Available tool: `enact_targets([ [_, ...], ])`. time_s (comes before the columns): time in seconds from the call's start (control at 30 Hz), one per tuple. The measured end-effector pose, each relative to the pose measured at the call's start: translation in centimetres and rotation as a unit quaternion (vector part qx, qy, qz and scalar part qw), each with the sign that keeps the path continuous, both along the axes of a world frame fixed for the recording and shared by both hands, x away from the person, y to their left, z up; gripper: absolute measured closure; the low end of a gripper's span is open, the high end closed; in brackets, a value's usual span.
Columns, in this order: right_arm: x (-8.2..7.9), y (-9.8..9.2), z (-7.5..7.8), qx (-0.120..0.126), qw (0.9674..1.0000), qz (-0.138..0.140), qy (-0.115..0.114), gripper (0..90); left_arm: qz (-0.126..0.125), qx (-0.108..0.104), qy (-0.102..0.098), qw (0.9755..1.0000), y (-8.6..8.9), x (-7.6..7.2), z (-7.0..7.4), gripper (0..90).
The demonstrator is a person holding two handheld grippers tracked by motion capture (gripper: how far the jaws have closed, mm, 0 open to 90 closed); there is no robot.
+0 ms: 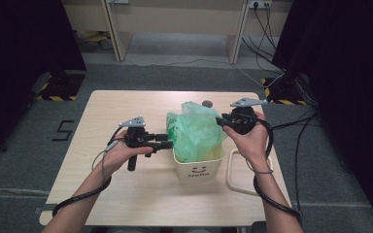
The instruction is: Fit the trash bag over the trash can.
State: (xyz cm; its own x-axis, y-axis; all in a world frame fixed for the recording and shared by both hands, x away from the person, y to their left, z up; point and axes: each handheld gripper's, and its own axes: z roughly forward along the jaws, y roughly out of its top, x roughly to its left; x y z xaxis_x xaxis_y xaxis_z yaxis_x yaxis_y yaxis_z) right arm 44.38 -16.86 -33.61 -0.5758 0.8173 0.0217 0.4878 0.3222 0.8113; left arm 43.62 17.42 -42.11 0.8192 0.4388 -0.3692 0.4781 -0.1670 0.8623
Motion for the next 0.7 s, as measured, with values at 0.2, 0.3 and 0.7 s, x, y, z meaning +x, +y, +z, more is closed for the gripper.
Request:
enact_targets([
  [0.2, -0.13, -0.07, -0.05, 0.005, 1.0, -0.002, 0.001, 68.0, -0.012, -0.006, -0.005, 0.9999, -0.25, -0.03, 0.03, 63.2],
  [0.3, -0.13, -0.12, -0.13, 0.005, 1.0, -0.001, 0.002, 68.3, -0.016, -0.01, -0.006, 0.9998, -0.31, -0.04, 0.12, 70.3],
  [0.7, -0.26, -0.22, -0.28, 0.007, 1.0, -0.001, 0.003, 70.1, -0.014, -0.004, -0.011, 0.9998, -0.64, -0.09, 0.45, 89.5],
])
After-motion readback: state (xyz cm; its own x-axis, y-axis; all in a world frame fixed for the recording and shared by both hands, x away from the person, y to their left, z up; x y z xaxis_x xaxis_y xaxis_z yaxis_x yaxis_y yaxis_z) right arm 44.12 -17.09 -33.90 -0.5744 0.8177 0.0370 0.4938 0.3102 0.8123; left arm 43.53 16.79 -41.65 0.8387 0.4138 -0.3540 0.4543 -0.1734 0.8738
